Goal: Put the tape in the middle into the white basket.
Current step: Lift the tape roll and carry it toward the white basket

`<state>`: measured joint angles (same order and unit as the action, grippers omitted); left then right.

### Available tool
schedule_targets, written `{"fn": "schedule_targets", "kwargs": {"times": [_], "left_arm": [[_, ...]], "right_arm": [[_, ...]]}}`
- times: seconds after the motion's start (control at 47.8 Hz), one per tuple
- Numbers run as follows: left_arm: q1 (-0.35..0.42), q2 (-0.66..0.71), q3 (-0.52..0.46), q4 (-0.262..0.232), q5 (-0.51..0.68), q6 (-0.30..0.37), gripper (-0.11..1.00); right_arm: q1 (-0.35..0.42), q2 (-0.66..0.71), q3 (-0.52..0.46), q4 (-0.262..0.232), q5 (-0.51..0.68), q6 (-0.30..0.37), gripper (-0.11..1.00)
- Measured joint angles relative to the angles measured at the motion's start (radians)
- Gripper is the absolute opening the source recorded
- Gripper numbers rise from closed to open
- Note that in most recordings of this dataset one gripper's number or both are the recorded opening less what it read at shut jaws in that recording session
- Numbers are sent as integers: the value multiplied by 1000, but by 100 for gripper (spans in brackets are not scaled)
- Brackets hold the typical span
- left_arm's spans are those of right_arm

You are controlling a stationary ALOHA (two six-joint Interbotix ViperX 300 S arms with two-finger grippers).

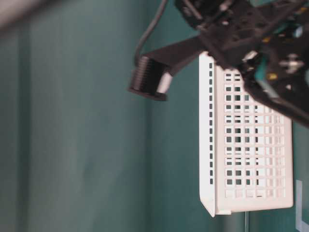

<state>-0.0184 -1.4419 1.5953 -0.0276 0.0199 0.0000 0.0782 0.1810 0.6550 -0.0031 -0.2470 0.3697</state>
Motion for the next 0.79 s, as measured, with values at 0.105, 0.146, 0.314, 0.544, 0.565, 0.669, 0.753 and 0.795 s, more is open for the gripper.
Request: {"fn": "schedule_targets", "kwargs": {"times": [0.105,0.146,0.314,0.544,0.565,0.669,0.753,0.795], "left_arm": [[0,0,0,2,0,0,45],[0,-2,0,0,0,0,45],[0,-2,0,0,0,0,45],[0,0,0,2,0,0,45],[0,-2,0,0,0,0,45],[0,-2,0,0,0,0,45],[0,-2,-2,0,0,0,45],[0,0,0,2,-2,0,45]], "right_arm": [[0,-28,2,0,21,0,65],[0,-40,2,0,31,0,65],[0,-84,2,2,48,0,65],[-2,-146,2,0,86,0,65],[-3,-152,2,0,91,2,65],[-9,-183,2,0,110,0,65],[-17,-207,2,0,124,0,65],[-20,-221,0,0,130,2,65]]}}
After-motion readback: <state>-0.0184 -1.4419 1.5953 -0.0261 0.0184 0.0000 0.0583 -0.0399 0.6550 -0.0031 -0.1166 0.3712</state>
